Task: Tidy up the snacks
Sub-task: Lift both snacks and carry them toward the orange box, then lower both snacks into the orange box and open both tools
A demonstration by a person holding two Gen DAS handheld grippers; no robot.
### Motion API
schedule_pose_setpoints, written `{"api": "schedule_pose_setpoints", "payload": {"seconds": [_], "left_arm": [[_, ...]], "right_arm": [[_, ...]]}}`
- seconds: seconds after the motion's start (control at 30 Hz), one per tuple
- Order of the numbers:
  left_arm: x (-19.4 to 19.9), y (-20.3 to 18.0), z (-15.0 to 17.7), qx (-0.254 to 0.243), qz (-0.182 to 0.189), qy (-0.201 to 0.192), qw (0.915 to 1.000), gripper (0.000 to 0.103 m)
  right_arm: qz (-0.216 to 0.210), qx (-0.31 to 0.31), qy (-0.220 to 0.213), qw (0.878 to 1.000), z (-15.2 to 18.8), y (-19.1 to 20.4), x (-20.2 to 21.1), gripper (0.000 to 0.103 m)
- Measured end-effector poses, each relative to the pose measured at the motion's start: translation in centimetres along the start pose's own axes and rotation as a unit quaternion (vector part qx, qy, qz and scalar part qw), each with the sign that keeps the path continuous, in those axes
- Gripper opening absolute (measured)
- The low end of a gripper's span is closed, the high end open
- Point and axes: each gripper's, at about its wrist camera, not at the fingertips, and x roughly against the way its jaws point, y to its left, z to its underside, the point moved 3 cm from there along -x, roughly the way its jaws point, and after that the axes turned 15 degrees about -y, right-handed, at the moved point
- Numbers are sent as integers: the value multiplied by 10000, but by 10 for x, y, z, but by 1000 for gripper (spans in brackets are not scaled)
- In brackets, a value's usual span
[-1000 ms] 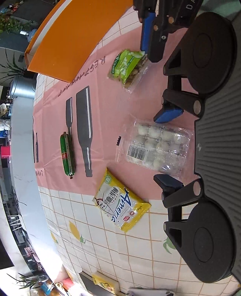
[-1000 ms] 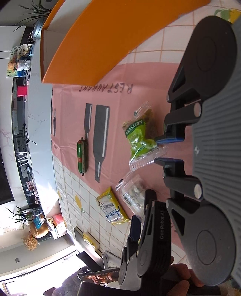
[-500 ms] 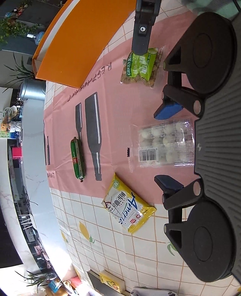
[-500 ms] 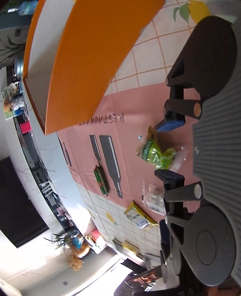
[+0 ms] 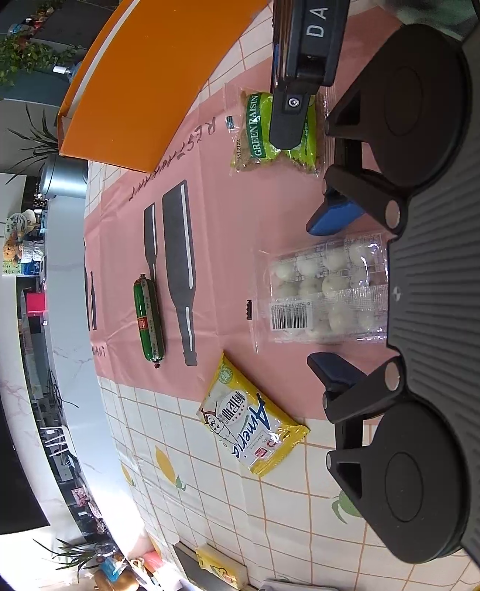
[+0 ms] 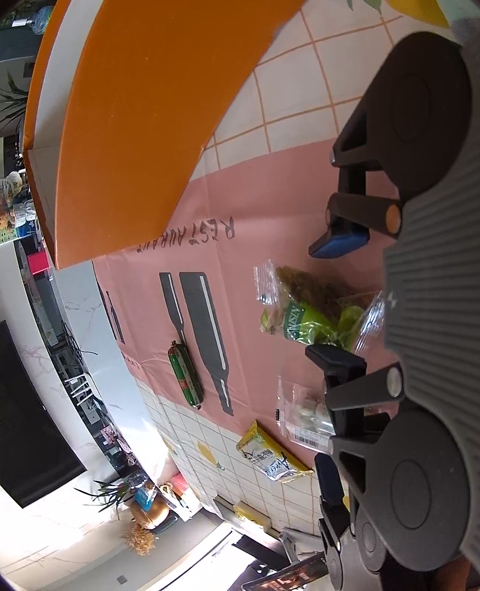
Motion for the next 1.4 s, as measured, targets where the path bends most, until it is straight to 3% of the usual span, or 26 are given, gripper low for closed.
{"api": "schedule_pose_setpoints", "payload": {"seconds": [0.07, 0.17, 0.37, 0.6, 0.8, 1.17, 1.4], "left_arm": [[1, -1, 1, -1, 22, -49, 10000, 83], [3, 0, 3, 124, 83, -109, 9998, 69], [5, 0, -1, 158, 68, -155, 9997, 60], [27, -4, -7, 56, 8, -390, 9992, 60], [60, -18, -26, 63, 57, -713, 9974, 60], [93, -83, -78, -252, 832, -1179, 9892, 60], [74, -126, -131, -303, 1561, -1083, 9813, 60]], "right_arm": [[-107, 6, -15, 9999, 1, 0, 1, 39], [-113, 101, -38, 9999, 2, 2, 2, 36], [-90, 253, -81, 9996, 2, 5, 4, 28], [-165, -3, -215, 9996, -4, -3, 20, 28], [-150, 47, -524, 9985, -17, -10, 58, 28], [-104, -125, -1176, 9929, -63, -56, 133, 28], [119, 196, -1128, 9934, -123, -102, 154, 28]]}}
